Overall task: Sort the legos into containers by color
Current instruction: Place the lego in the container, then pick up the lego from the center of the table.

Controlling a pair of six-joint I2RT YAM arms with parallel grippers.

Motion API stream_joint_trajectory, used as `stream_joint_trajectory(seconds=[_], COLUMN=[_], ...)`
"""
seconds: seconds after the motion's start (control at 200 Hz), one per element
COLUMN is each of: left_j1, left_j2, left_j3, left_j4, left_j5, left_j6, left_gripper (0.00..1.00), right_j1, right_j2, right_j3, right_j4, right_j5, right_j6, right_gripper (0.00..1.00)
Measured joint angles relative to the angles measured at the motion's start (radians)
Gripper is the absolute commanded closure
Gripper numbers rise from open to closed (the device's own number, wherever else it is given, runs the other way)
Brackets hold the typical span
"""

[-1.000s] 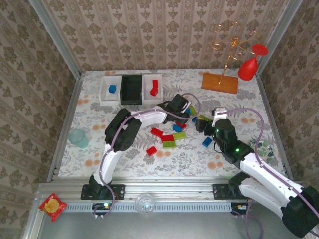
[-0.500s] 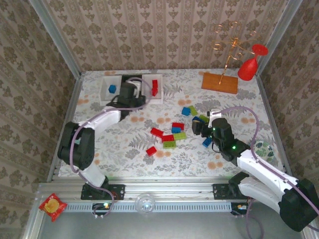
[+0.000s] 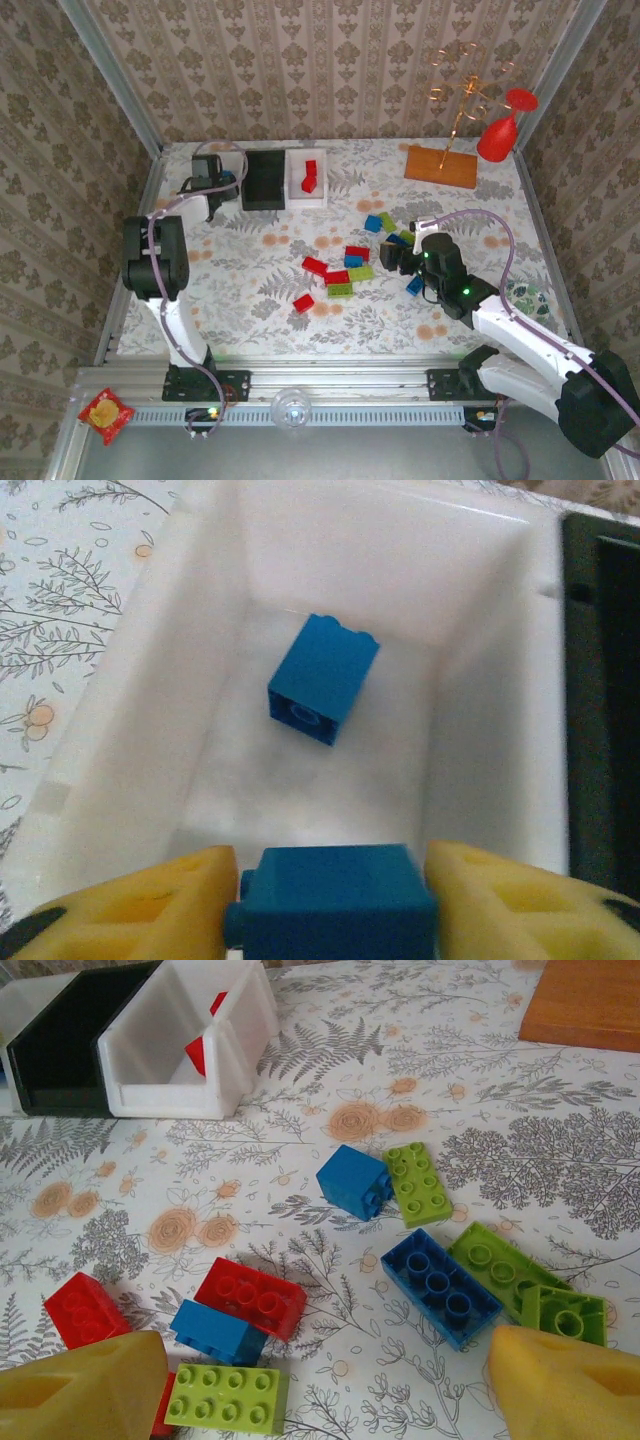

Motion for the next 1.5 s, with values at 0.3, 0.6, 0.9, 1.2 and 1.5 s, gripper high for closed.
stream_joint_trajectory(seconds=[0.3, 0.6, 0.9, 1.2, 1.5], left_j1=[-0.017, -0.348, -0.661, -0.737, -0.743], left_j2=[-0.063, -0.373, -0.072, 0.181, 0.339], left_j3=[-0.032, -0.291, -0.108, 0.171, 0.357], left_j4=[-0.014, 0.066, 0.043, -0.032, -0.130], left_j5=[0.023, 0.071, 0.112, 0.128, 0.116], left_j6=[-0.009, -0.010, 0.018, 0.051, 0.084], left_gripper=[0.33, 0.33, 0.32, 0.31, 0.34], right_j1=[0.000, 0.000, 0.000, 0.000, 0.000], right_j2=[0.002, 0.013, -0.106, -0.113, -0.113], right_j3=[0.000, 0.002, 0.001, -0.008, -0.012], right_j4=[0.000, 0.000, 0.000, 0.000, 0.000], right_j5=[-0.006, 0.007, 0.075, 0.085, 0.085], right_j6=[0.000, 0.000, 0.000, 0.000, 0.000], right_gripper=[0.15, 0.15, 0.15, 0.15, 0.15])
